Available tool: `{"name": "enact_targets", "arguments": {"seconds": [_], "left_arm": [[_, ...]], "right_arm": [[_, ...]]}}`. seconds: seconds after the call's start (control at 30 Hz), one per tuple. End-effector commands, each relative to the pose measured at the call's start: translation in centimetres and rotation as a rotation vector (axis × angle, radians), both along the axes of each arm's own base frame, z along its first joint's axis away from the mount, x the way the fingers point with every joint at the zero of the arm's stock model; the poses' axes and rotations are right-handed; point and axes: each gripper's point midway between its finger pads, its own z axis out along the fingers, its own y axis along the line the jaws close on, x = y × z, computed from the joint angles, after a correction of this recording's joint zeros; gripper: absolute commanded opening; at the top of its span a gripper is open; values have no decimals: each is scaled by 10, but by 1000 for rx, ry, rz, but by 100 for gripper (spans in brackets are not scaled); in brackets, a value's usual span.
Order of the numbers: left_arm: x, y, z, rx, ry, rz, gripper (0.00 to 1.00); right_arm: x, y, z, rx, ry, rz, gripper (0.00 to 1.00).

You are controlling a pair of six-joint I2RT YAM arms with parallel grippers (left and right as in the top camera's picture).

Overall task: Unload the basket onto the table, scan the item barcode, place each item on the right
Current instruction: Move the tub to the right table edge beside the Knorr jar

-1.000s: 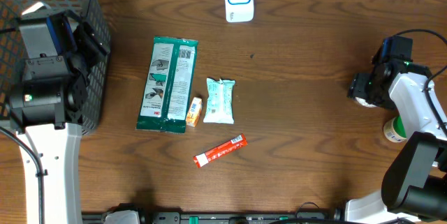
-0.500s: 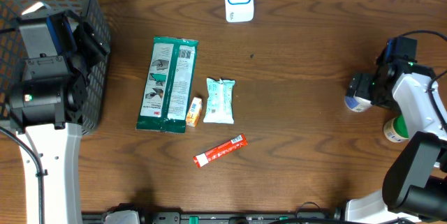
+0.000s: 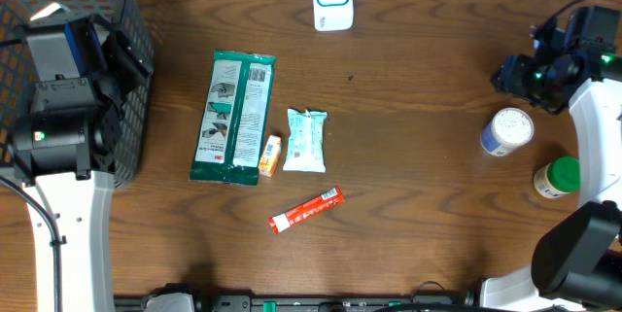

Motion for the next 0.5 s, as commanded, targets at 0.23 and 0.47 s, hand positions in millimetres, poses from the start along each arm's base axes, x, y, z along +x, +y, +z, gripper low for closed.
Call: {"name": "enact_targets", "arguments": {"seconds": [0.23,0.47], "left_arm": [[-1,3,2,7,-2,9,84],[-1,3,2,7,-2,9,84]], "right_arm": [[23,38,-65,-24,25,-46,3],[0,-8,-93,-206,162,-309,1]]}}
